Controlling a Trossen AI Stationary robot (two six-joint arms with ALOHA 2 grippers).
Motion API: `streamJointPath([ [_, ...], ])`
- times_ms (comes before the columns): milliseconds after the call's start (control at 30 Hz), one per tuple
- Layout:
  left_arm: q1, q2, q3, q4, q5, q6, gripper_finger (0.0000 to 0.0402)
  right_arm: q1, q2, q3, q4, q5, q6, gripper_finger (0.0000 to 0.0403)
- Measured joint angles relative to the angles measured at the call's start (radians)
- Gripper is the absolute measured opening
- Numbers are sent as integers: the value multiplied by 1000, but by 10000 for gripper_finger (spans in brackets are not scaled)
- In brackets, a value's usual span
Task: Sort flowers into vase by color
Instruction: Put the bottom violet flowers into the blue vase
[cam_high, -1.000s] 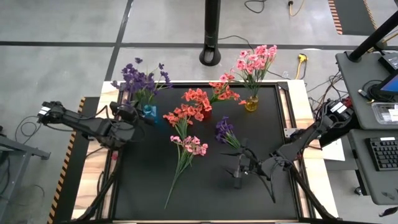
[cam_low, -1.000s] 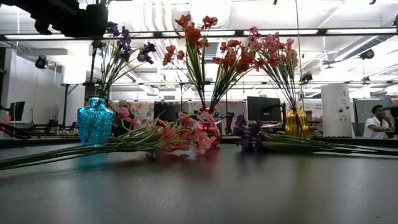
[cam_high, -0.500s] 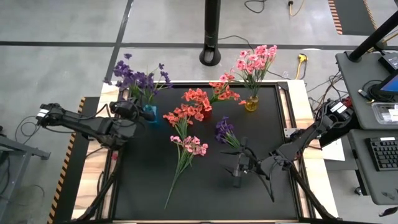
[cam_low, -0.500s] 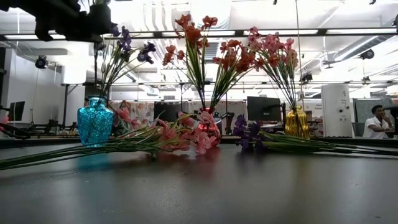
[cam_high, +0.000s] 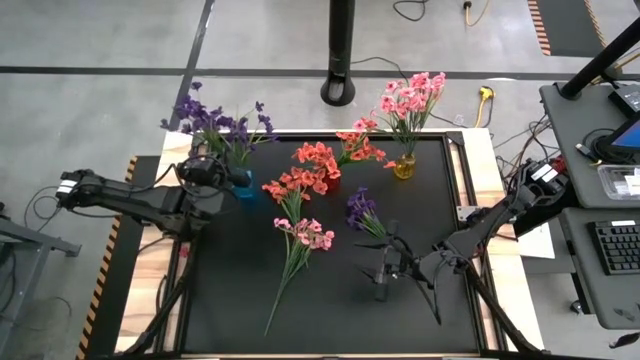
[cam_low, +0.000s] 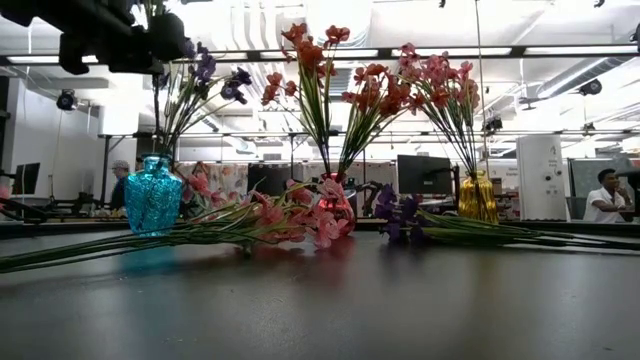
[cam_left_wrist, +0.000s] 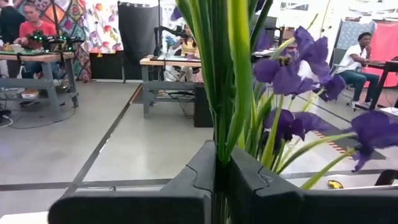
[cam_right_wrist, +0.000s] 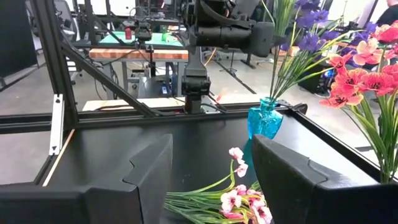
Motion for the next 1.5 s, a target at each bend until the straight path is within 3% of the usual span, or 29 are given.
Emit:
streamJointPath([
  [567, -1, 67, 0, -8, 19, -1, 6, 0, 0, 0, 0, 0, -1, 210],
  [1133, -1, 71, 0, -6, 32, -61, 87, 0, 0, 2, -1, 0, -2, 210],
  [1500, -6, 69, 0, -26, 121, -52, 158, 0, 0, 2, -3, -1, -2, 210],
])
